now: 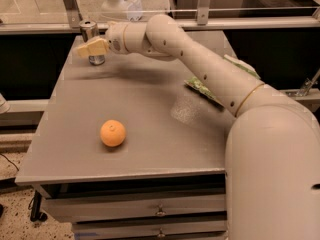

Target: Pick redbull can

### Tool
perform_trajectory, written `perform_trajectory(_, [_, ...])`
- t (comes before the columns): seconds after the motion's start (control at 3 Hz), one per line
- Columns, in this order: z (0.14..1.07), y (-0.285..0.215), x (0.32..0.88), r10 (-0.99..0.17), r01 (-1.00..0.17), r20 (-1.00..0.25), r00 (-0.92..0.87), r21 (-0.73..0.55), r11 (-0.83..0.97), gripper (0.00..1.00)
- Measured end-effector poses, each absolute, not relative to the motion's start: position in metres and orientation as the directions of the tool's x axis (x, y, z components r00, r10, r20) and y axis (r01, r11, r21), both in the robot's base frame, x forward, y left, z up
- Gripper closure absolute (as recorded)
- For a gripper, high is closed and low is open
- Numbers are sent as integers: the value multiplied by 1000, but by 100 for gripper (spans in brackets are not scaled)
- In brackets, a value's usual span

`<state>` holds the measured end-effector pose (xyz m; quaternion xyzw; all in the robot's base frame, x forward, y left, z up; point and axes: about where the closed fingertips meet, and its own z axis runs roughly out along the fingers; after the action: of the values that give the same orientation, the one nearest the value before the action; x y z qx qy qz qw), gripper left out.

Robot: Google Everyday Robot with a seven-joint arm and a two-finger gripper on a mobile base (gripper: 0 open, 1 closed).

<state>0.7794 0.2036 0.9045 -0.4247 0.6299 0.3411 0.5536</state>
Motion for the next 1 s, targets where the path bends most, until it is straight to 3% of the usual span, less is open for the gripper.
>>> perform_trajectory(0.33, [893, 220, 776, -141, -923, -989, -44, -14, 384, 18])
perform_trajectory(1.0, [898, 222, 778, -97, -925, -995, -27, -12, 381, 64])
